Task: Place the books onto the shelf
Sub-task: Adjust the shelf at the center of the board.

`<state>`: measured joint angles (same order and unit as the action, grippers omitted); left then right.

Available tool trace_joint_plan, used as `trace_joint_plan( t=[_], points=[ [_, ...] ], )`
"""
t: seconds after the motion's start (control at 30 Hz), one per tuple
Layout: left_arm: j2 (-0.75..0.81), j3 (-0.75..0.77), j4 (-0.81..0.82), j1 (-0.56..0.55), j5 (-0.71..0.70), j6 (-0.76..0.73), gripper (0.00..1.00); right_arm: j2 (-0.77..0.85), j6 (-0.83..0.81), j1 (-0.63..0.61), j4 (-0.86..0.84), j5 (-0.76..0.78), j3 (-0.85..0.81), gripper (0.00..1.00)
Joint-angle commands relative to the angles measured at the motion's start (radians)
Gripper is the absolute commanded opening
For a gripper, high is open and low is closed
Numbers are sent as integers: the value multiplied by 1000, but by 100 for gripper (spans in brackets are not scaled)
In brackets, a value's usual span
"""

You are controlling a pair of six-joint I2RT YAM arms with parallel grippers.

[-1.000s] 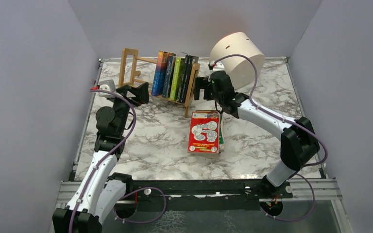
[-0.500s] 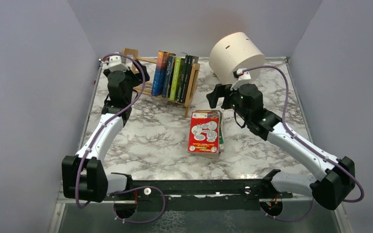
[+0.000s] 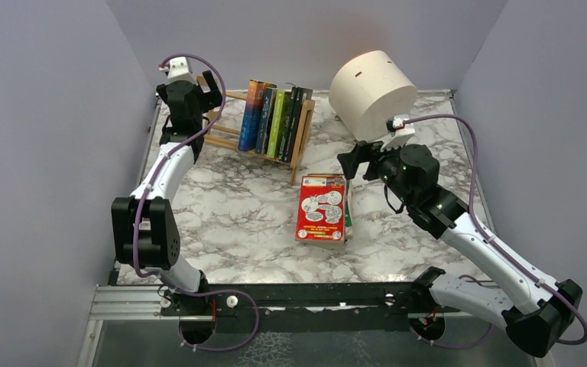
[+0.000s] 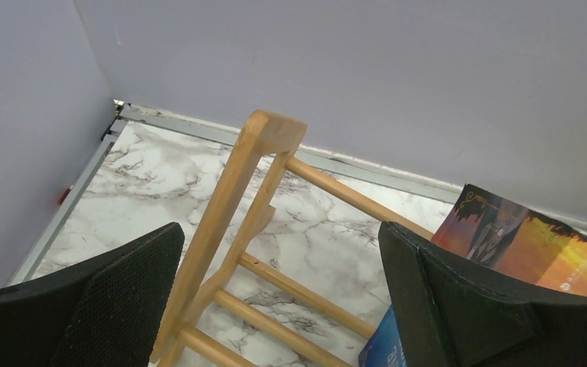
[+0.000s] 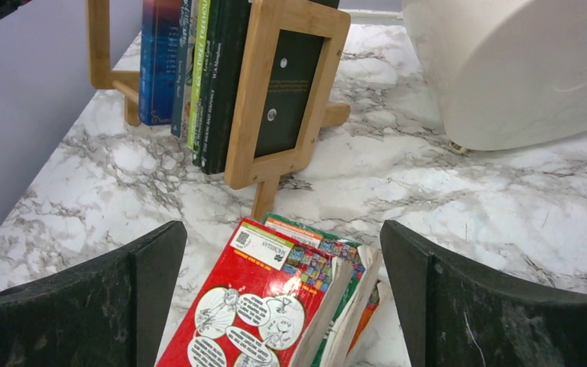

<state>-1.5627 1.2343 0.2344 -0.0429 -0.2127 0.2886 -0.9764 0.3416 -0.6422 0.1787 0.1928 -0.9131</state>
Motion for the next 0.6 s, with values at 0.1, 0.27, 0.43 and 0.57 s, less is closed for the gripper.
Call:
trace_joint_plan(
  t=[0.1,0.27,0.43,0.57],
  points=[
    [-114,88,-52,50,135,-69,94,53,-33,-4,42,-9,29,97],
    [-179,111,-59,66,143,-89,93,60,-32,-3,41,-12,39,97],
    [-237,114,-64,70,140,-96,92,59,-30,-3,41,-15,39,97],
    [-269,114,-38,71,150,-87,84,61,-29,-3,42,-12,42,97]
  ],
)
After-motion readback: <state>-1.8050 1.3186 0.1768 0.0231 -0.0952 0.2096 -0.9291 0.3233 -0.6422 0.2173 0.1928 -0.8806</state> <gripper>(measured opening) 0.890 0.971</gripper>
